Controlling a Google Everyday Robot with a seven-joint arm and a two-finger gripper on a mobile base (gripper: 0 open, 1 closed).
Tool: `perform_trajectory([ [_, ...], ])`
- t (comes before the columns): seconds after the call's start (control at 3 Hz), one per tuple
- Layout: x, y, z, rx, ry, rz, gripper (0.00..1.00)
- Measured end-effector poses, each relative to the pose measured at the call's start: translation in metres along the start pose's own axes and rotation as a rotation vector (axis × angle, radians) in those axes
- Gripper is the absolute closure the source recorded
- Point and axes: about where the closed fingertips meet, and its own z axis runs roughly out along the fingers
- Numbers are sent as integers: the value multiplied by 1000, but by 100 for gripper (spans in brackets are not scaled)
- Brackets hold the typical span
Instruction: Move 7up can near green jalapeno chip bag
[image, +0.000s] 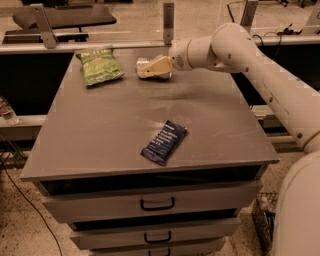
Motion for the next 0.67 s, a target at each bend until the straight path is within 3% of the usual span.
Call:
perform_trajectory([
  [0.33, -15, -25, -44, 41, -49, -13, 0],
  [0.67, -43, -51, -116, 57, -120, -70, 0],
])
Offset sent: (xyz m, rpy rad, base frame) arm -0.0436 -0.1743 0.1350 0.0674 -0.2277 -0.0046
